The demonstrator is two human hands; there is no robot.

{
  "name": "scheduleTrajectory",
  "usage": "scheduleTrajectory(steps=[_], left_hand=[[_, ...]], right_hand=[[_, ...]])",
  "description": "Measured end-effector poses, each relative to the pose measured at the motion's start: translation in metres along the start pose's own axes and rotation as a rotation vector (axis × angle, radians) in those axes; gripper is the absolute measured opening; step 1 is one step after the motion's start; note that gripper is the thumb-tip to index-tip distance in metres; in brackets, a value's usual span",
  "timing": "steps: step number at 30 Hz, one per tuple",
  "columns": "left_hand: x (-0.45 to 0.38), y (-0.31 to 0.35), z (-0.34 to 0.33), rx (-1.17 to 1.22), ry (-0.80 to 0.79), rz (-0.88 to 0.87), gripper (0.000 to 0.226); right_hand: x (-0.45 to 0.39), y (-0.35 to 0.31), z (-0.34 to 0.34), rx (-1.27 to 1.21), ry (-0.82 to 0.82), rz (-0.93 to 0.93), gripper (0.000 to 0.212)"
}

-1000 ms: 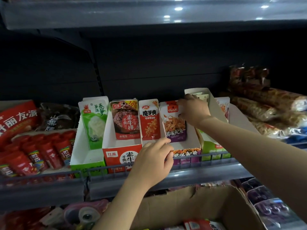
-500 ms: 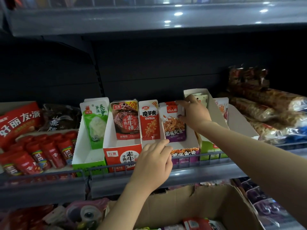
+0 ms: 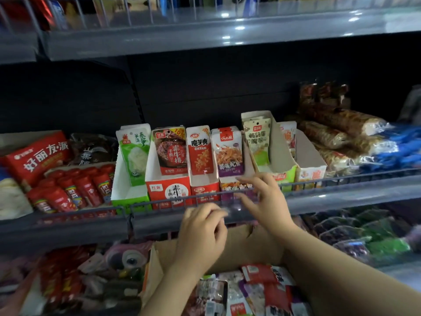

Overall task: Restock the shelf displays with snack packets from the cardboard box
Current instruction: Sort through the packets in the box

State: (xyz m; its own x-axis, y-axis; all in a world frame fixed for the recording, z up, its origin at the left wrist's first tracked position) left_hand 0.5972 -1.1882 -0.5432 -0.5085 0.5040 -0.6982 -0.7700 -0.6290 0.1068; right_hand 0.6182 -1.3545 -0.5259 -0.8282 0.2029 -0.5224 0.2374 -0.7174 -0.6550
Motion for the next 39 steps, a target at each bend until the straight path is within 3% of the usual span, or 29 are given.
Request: scheduleTrajectory(steps=[5, 14, 17, 23, 26, 29, 39], left_hand=[[0.046, 0.004, -0.018, 0.063, -0.153, 0.141, 0.023], [0.115, -0.001, -0.075, 0.267, -0.513, 0.515, 0.020], [0.134, -0.005, -0.093, 0.284, -0.677, 0.583, 0.020], [0.162, -0.005, -0.117, 0.407, -0.823, 0.732, 0.023], [0.176, 0.000, -0.124, 0.411, -0.927, 0.724, 0.017], [0.189, 0.010, -0.129, 0.421, -1.047, 0.659, 0.040], [0.188, 0.019, -0.138, 0.499, -0.948, 0.409, 0.053]], right_hand=[[0.067, 0.027, -0.018, -0.046, -0.156, -0.133, 0.035], [0.141, 0.077, -0.064, 0.083, -0.516, -0.372, 0.031], [0.156, 0.091, -0.081, 0.158, -0.687, -0.417, 0.035], [0.182, 0.120, -0.106, 0.321, -0.966, -0.445, 0.043], [0.191, 0.129, -0.114, 0.405, -1.053, -0.404, 0.062], [0.197, 0.129, -0.116, 0.415, -1.131, -0.364, 0.079], [0.200, 0.125, -0.105, 0.527, -1.317, -0.199, 0.094]])
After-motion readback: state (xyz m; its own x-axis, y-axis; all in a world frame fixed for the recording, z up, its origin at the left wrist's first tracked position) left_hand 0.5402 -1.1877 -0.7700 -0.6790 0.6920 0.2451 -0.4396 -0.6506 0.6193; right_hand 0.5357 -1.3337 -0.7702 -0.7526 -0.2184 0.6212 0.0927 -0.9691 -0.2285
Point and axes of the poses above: each hand's wrist, its own x-axis away from the middle knuckle, its own z-axis out of the back of the hand, y = z × x, the point moved 5 cm from there along -x, towards the middle knuckle, and after that the axes turned 12 degrees about -z, right-handed, at the moved point
